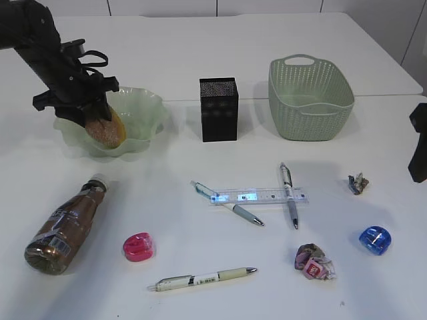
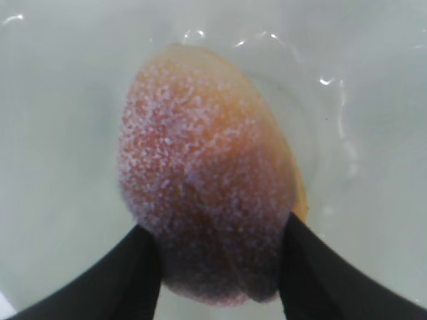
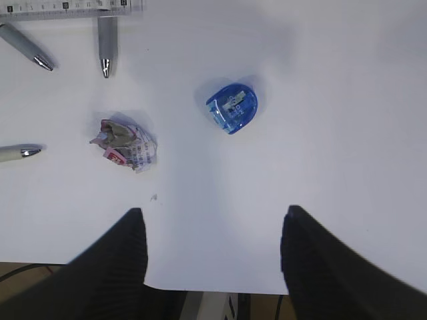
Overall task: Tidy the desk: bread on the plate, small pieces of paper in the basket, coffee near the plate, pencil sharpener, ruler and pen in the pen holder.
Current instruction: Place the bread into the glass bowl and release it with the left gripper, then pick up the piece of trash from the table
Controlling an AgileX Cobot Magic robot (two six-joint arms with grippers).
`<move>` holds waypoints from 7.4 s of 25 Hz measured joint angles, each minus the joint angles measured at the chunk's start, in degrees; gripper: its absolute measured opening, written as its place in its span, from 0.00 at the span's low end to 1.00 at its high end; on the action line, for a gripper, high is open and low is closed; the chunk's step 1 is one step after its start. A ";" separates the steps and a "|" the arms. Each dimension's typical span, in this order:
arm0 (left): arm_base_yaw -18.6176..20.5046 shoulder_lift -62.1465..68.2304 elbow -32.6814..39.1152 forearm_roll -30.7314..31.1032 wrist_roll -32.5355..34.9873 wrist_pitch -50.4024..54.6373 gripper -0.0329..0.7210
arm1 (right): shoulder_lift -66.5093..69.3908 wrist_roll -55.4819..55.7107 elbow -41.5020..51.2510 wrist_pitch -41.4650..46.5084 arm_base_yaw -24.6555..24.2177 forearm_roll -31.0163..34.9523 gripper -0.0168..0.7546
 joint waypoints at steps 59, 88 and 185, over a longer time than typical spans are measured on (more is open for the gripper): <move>0.02 -35.16 2.80 1.59 11.93 21.01 0.74 | 12.29 1.33 -3.53 -11.15 0.00 -5.13 0.67; 0.02 -42.47 7.33 1.59 12.05 21.24 0.74 | 43.74 2.10 -24.58 -7.34 0.00 -5.51 0.67; 0.02 -42.56 7.33 1.59 12.14 21.24 0.66 | 47.28 2.24 -28.13 -8.53 0.00 -9.99 0.06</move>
